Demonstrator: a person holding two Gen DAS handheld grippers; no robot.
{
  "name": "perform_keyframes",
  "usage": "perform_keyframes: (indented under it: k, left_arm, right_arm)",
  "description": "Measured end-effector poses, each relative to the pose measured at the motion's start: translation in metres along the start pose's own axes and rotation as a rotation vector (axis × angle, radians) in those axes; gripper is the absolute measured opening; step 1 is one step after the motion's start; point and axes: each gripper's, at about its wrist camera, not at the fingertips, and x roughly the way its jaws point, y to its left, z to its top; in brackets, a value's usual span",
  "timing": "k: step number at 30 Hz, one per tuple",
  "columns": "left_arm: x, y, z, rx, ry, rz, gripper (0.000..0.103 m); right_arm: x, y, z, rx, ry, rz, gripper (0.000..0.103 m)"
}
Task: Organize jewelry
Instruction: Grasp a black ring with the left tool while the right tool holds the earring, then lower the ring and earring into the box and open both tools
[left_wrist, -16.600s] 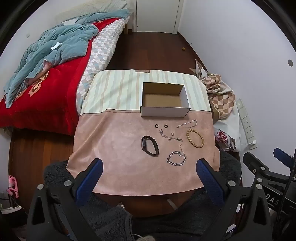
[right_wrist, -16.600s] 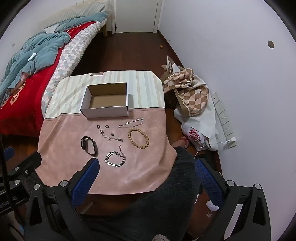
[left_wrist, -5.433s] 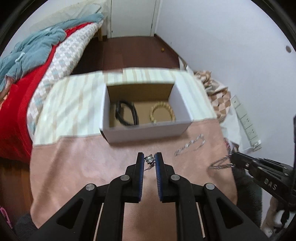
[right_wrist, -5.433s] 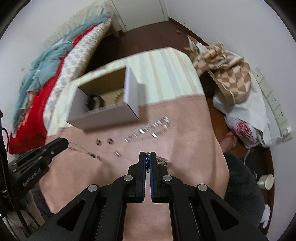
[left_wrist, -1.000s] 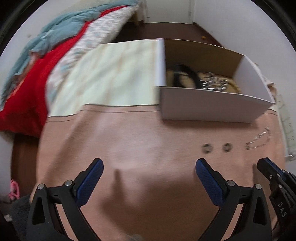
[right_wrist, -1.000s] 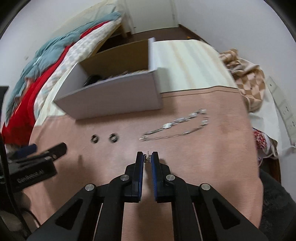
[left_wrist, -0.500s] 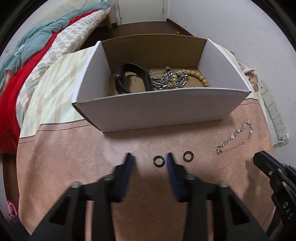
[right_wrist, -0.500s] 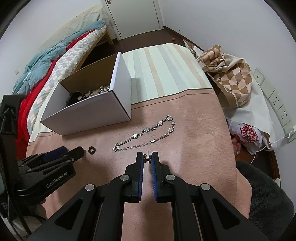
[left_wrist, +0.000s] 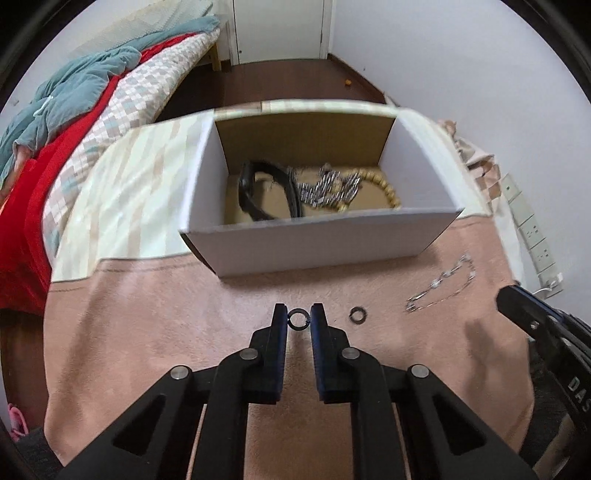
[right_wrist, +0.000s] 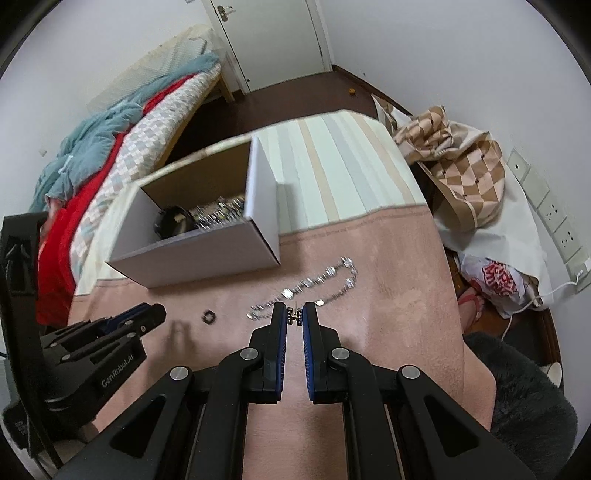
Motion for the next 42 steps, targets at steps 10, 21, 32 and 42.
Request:
perform_keyframes:
  k: [10,21,32,42]
  left_arm:
    - [-0.03,0.033,0.071,-0.067,-0.025,-0.104,0.01]
    - [0.031,0.052,0.123,-0.108,0.115,-0.127,0.011]
    - [0.018,0.065,0.135,-0.138,0.07,-0.065,0.06]
    - [-0.012,0.075,0.104,-0.136,-0.002,0.065,0.083]
  right_arm:
    - [-0.008,0.029,0.062,-0.021,-0.036,0.119,0.009]
    - [0.075,0.061,0.126,-0.137,0.192,0.151,0.009]
    - [0.079,0.051,0.129,-0.097,0.244,0.125,0.036]
    - [0.043,0.046,0.118,-0.131,0.158,0.002,0.046]
